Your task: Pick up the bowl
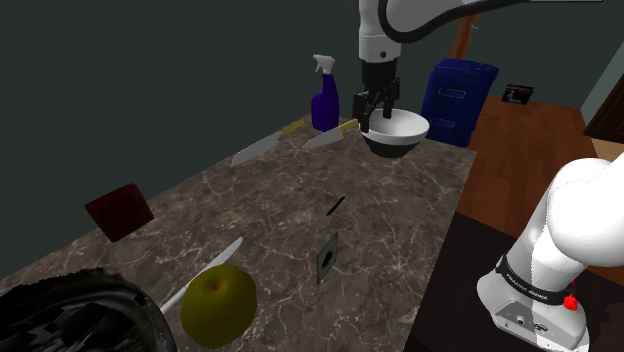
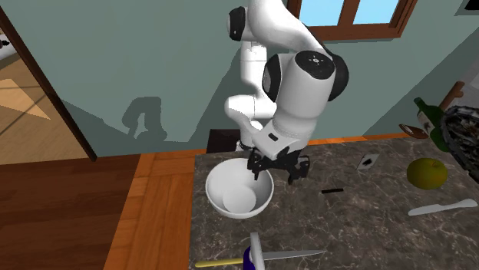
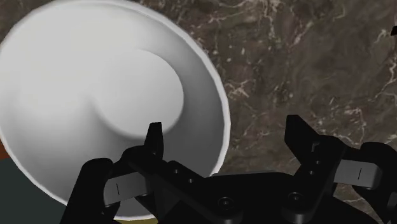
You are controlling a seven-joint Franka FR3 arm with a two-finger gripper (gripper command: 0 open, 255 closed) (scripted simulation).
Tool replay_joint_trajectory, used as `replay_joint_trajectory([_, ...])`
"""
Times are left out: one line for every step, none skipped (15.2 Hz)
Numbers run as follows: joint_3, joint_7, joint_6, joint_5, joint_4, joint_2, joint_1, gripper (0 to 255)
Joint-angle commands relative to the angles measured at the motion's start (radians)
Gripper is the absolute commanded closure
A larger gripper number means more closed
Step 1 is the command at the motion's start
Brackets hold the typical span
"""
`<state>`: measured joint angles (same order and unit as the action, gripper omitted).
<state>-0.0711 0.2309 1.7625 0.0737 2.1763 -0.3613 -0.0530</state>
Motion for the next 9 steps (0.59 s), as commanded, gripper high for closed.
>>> replay_joint_trajectory([0.0, 0.002, 0.028, 0.001, 0.024, 0.003, 0.0, 0])
replay_joint_trajectory([0.0, 0.003, 0.042, 0.001, 0.037, 0.004, 0.0, 0])
replay_joint_trajectory([0.0, 0.005, 0.055, 0.001, 0.049, 0.006, 0.0, 0])
replay_joint_trajectory([0.0, 0.005, 0.063, 0.002, 0.056, 0.007, 0.0, 0])
replay_joint_trajectory([0.0, 0.005, 0.063, 0.002, 0.056, 0.006, 0.0, 0])
replay_joint_trajectory([0.001, 0.004, 0.063, 0.002, 0.058, 0.004, 0.001, 255])
replay_joint_trajectory([0.001, 0.003, 0.063, 0.002, 0.059, 0.004, 0.001, 255])
replay_joint_trajectory([0.001, 0.003, 0.063, 0.002, 0.058, 0.004, 0.001, 255])
replay_joint_trajectory([0.001, 0.003, 0.063, 0.002, 0.058, 0.004, 0.001, 255])
